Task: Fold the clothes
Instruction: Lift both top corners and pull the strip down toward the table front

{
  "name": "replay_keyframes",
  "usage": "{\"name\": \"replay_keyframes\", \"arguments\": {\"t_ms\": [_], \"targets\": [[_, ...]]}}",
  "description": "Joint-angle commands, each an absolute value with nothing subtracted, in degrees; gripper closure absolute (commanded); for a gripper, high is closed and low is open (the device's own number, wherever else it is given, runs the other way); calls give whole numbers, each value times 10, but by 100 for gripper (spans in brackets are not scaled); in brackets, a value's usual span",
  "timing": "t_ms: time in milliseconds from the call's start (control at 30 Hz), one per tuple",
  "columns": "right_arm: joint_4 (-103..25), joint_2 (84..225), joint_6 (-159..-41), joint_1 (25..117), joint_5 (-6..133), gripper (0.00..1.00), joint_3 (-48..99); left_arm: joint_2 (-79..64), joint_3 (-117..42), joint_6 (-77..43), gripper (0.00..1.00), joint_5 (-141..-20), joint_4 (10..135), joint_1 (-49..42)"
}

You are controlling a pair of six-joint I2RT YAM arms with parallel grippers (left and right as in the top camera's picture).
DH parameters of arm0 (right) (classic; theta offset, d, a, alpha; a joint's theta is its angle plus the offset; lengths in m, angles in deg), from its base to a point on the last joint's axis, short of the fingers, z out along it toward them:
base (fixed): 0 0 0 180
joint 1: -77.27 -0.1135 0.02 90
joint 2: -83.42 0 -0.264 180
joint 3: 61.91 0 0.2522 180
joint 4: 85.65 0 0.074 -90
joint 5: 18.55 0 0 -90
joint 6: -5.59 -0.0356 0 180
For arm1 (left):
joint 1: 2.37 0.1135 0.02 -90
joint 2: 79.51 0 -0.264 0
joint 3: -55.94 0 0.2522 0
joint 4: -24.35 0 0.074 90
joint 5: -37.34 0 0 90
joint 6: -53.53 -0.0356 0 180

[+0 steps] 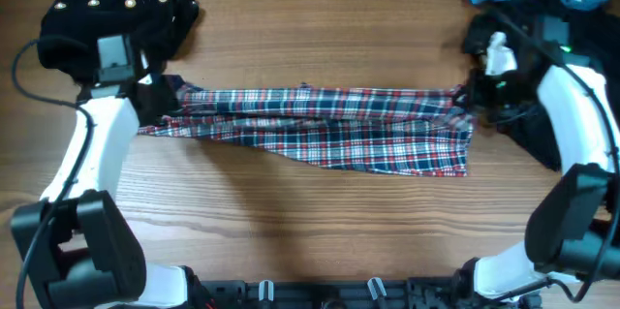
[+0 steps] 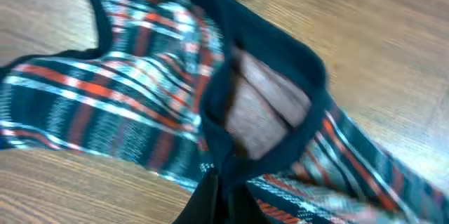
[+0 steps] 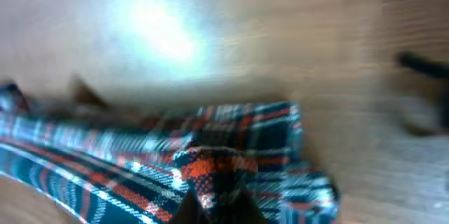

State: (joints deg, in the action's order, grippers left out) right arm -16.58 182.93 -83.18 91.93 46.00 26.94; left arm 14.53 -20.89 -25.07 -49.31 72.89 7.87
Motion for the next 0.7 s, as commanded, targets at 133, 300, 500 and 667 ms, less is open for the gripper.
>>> {"name": "replay_keyframes", "arguments": {"t_ms": [133,300,500,667], "targets": [[-178,1816,-742,949,354,96,269,134,-217,-221,96,-523,696,152],[-154,1815,-689,908,353,96,269,134,-217,-226,96,-524,696,130],[-156,1793,-672,904,319,96,269,120,-217,-225,96,-524,682,119],[-149,1753,-634,904,310,96,269,85,-217,-226,96,-524,663,119]]}}
